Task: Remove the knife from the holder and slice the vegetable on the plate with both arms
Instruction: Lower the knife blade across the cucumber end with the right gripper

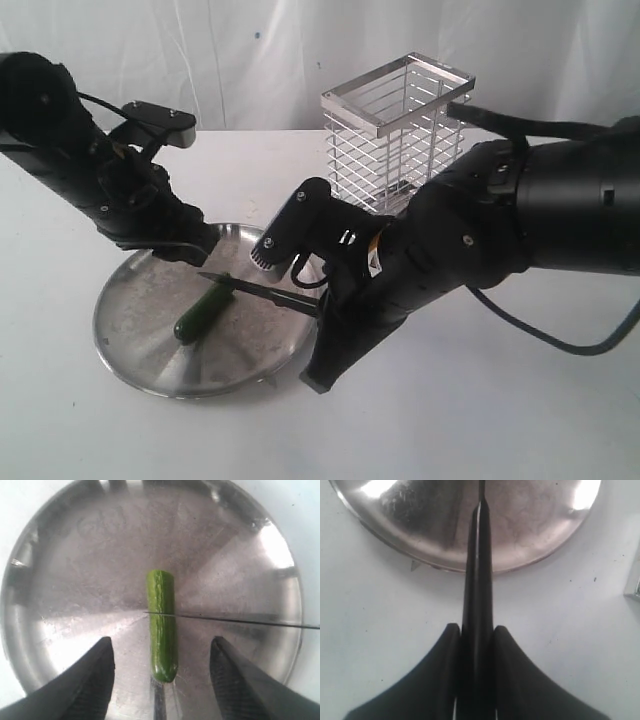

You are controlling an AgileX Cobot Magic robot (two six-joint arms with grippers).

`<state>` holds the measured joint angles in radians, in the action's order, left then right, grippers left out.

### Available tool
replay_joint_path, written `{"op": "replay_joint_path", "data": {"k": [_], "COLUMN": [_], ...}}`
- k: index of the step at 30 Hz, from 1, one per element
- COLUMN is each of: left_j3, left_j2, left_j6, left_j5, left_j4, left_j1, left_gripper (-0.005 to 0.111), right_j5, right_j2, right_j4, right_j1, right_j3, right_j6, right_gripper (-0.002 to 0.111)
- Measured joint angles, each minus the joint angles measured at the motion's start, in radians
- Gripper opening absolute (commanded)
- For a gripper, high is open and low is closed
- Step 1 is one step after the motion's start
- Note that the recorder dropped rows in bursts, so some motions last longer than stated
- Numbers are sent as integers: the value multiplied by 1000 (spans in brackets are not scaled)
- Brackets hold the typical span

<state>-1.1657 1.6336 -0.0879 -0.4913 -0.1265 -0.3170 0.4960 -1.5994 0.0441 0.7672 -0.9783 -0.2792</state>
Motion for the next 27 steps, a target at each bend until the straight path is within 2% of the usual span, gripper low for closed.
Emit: {"op": "replay_joint_path", "data": {"k": [11,27], "left_j3": [0,0], "left_j2": [-73,-73], "left_j6": [0,0], "left_j5": [-22,-24], "left_j4": [11,14], "left_j1": [0,0], "left_gripper": [60,60], "right_j5": [-70,-119], "right_j2": [-52,-70], "right_j4": [108,116], "right_j1": [0,0], "right_j3": [-4,-4], "right_j6": [140,225], "right_gripper": [0,0]}}
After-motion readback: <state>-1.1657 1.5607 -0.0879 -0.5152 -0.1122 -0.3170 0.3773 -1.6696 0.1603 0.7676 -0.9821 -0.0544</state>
